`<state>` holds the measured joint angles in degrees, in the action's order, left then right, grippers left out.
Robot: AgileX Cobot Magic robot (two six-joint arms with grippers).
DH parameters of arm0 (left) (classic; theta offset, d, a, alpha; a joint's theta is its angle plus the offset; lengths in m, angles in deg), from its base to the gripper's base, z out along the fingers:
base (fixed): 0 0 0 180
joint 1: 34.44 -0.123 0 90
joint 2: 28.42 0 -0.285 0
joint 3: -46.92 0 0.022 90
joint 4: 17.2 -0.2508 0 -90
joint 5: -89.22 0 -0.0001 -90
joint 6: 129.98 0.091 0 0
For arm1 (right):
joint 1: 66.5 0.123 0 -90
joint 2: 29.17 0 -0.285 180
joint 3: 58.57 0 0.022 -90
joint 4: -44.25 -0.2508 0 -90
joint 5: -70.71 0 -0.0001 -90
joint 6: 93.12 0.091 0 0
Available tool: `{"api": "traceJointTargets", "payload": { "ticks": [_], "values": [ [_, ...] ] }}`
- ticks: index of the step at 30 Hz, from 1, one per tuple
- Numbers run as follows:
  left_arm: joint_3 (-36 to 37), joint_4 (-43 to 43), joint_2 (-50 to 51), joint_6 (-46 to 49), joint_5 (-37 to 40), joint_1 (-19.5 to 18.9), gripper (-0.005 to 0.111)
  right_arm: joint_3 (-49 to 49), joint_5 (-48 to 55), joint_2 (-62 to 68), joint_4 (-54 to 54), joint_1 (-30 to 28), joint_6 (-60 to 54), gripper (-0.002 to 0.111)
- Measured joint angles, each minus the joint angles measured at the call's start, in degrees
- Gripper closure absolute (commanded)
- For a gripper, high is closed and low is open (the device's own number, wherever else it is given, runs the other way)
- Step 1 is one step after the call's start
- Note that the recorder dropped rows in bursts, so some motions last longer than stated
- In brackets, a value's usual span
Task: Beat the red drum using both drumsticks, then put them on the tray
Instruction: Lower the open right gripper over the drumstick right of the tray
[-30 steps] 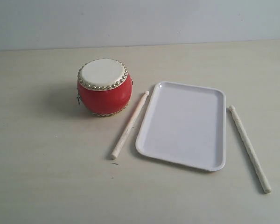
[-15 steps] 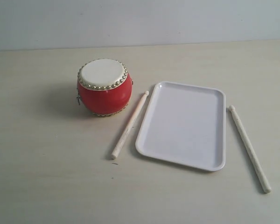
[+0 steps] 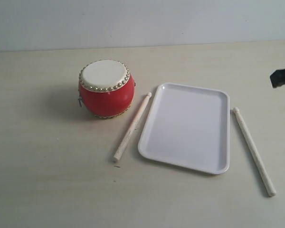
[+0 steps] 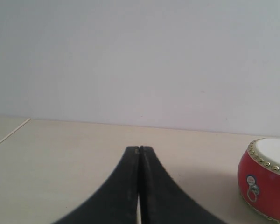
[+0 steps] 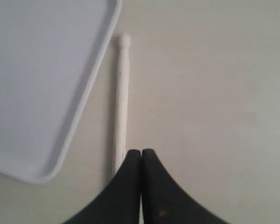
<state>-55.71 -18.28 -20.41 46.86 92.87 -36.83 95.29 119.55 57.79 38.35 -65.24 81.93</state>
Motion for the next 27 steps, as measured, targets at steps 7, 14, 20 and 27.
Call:
{"api": "traceJointTargets", "payload": {
  "ticks": [7,14,20,27],
  "values": [
    [0.0,0.0,0.0,0.0,-0.3,0.0,0.107,-0.8,2.8,2.7,0.6,0.8,-0.8,0.094],
    [0.0,0.0,0.0,0.0,-0.5,0.0,0.107,-1.5,2.6,3.0,3.4,8.4,-0.8,0.072],
    [0.0,0.0,0.0,0.1,-0.5,0.0,0.107,-1.5,2.2,7.9,4.3,8.6,0.0,0.067],
    [0.0,0.0,0.0,0.1,-0.5,0.0,0.107,-6.8,-2.5,9.3,3.1,8.6,0.2,0.063]
  ]
}}
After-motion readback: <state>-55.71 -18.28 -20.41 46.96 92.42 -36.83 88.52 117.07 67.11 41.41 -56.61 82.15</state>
